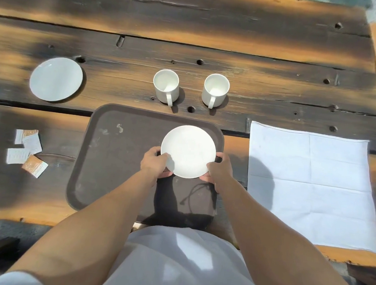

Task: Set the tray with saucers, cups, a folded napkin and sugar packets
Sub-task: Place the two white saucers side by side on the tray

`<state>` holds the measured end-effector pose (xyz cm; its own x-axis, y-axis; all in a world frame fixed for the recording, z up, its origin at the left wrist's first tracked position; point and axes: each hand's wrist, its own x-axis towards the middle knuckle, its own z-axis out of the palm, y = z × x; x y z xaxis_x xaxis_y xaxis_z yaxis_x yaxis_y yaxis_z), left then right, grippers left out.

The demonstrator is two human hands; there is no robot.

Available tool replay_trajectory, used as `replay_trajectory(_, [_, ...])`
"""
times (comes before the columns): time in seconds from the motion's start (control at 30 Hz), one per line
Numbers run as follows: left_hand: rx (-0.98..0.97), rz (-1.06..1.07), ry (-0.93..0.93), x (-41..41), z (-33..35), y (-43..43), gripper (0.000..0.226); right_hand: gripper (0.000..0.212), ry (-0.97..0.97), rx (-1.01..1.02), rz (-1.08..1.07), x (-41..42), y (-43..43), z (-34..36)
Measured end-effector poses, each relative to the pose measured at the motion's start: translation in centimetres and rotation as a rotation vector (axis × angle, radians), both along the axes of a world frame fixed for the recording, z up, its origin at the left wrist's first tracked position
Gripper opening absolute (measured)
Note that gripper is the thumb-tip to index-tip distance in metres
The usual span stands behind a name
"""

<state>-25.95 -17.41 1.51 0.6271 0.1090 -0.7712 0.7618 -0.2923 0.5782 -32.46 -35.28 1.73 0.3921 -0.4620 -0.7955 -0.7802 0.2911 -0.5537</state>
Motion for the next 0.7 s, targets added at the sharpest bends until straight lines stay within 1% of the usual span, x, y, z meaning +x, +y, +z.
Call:
replay_trajectory(0.27, [-0.043,0.033,0.037,-0.1,-0.2,0.2,0.017,0.033,0.006,0.054,-0.036,0.0,0.0,0.9])
replay_trajectory(0.47, [-0.066,0.016,0.057,-0.3,0.2,0.1,0.020,0.028,-0.002,0.084,-0.049,-0.1,0.2,1.2])
replay_trajectory(0.57, [-0.072,0.008,0.078,-0.5,0.3,0.1,0.024,0.030,0.000,0.087,-0.025,-0.3,0.2,1.1])
replay_trajectory(0.7, [-0.060,-0.003,0.086,-0.5,0.6,0.1,0.024,0.041,0.009,0.087,0.018,-0.3,0.1,0.8])
